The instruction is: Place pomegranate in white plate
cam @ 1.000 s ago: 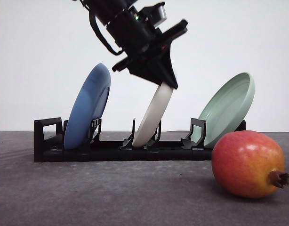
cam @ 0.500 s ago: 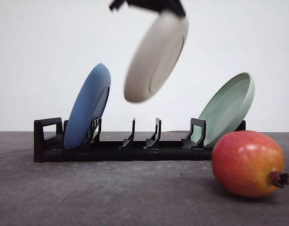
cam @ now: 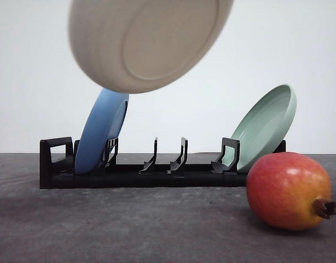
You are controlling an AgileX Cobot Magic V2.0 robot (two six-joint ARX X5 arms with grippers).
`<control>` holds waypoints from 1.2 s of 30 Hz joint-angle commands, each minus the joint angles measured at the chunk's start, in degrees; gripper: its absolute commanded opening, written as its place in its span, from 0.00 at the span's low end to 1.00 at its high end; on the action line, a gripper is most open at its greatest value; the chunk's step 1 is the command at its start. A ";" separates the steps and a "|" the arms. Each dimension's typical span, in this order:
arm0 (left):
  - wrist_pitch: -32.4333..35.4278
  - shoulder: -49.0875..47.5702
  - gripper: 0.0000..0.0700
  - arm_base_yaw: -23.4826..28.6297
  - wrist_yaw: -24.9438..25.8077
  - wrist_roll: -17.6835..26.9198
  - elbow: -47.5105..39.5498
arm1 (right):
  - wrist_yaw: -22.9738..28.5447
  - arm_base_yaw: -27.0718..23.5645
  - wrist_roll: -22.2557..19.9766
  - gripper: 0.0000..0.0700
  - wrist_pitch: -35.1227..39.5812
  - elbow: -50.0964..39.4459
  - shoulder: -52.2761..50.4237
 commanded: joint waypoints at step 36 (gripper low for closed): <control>23.15 8.90 0.01 -11.46 -20.39 -8.79 -32.06 | -0.11 1.60 0.81 0.85 -3.66 1.20 0.22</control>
